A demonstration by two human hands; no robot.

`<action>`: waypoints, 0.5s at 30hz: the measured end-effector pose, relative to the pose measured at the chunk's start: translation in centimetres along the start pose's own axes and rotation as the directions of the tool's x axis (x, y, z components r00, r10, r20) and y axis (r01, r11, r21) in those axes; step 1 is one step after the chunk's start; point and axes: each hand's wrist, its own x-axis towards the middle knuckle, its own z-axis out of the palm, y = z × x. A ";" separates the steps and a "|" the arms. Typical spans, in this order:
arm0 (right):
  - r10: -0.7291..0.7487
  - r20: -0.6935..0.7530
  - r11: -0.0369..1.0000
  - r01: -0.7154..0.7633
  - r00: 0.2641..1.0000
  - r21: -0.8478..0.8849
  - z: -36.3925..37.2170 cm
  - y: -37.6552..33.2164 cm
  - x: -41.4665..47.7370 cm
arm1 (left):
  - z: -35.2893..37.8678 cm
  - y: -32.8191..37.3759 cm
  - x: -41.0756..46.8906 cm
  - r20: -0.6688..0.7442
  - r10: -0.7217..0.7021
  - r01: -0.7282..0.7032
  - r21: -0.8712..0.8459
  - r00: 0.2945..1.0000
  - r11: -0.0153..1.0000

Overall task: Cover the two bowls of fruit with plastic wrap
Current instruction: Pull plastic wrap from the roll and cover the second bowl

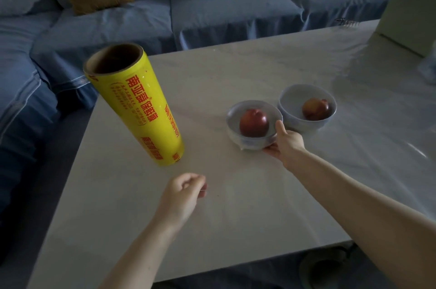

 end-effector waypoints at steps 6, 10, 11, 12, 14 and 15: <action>-0.021 0.027 0.995 0.024 0.999 -0.092 -0.8 1.0 0.2 | 0.6 -0.3 0.5 -0.015 0.010 -0.010 0.041 1.000 0.999; -0.100 0.008 0.959 0.099 0.995 -0.264 -1.4 1.2 0.2 | 2.8 -0.6 2.6 0.015 0.140 -0.138 0.278 0.990 0.950; -0.120 0.021 0.945 0.121 0.993 -0.303 -1.5 1.2 0.2 | 3.5 -0.8 3.6 0.027 0.225 -0.217 0.389 0.974 0.895; -0.141 0.039 0.932 0.146 0.989 -0.331 -1.7 1.1 0.3 | 4.1 -0.7 4.3 0.034 0.308 -0.288 0.468 0.951 0.836; -0.186 0.074 0.915 0.200 0.980 -0.351 -2.0 1.0 0.6 | 5.4 -0.3 5.9 0.051 0.452 -0.404 0.546 0.891 0.734; -0.211 0.085 0.907 0.227 0.974 -0.353 -2.1 0.9 0.6 | 6.0 -0.2 6.8 0.070 0.507 -0.453 0.566 0.859 0.689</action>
